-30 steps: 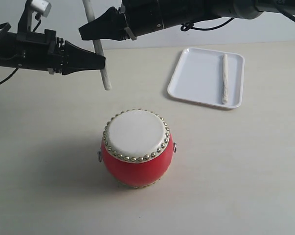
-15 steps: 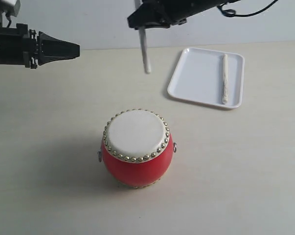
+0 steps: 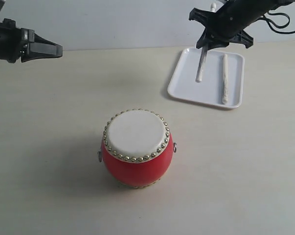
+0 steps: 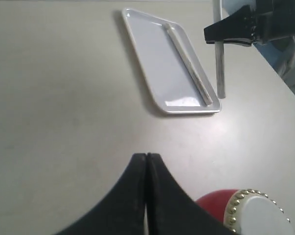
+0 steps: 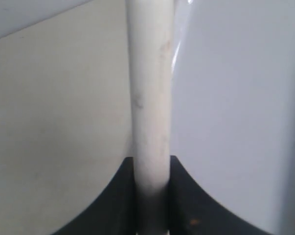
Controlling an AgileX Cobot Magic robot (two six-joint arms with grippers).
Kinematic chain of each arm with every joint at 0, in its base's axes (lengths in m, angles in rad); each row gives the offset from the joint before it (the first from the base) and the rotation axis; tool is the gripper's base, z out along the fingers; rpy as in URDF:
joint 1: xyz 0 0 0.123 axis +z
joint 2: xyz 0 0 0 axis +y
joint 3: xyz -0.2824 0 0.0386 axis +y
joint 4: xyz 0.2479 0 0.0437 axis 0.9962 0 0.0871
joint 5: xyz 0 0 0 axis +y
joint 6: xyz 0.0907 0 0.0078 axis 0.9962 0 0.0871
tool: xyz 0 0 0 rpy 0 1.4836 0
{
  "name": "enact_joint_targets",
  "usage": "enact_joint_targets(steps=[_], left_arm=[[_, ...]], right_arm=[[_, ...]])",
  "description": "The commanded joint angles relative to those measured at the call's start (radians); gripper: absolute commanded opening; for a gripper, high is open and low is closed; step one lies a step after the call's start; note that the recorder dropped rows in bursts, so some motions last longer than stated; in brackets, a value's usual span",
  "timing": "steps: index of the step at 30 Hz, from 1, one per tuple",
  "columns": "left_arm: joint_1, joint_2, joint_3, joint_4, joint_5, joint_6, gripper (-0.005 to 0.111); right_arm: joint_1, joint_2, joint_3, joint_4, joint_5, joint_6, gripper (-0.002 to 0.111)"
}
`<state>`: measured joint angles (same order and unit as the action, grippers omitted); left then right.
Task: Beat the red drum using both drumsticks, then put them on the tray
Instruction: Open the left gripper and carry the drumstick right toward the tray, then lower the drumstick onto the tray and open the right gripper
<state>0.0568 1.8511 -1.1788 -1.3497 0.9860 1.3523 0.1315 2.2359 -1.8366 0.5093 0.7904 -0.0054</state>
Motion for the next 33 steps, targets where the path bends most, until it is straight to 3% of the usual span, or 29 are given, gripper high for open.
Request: enact_joint_targets(steps=[1, 5, 10, 15, 33], left_arm=[[-0.047, -0.037, 0.004, 0.069, -0.085, -0.061, 0.000], [-0.124, -0.042, 0.004, 0.173, -0.234, -0.144, 0.000], [-0.196, -0.042, 0.004, 0.191, -0.323, -0.151, 0.000], [-0.202, -0.042, 0.004, 0.194, -0.346, -0.151, 0.000], [-0.202, -0.042, 0.004, 0.194, -0.363, -0.151, 0.000]], right_arm=[[-0.002, 0.049, -0.007, -0.017, -0.030, 0.037, 0.000], [-0.012, 0.116, -0.114, -0.024, 0.051, 0.072, 0.000], [-0.012, 0.201, -0.269, -0.046, 0.168, 0.101, 0.000], [-0.012, 0.249, -0.345, -0.102, 0.233, 0.152, 0.000], [-0.012, 0.294, -0.345, -0.155, 0.208, 0.192, 0.001]])
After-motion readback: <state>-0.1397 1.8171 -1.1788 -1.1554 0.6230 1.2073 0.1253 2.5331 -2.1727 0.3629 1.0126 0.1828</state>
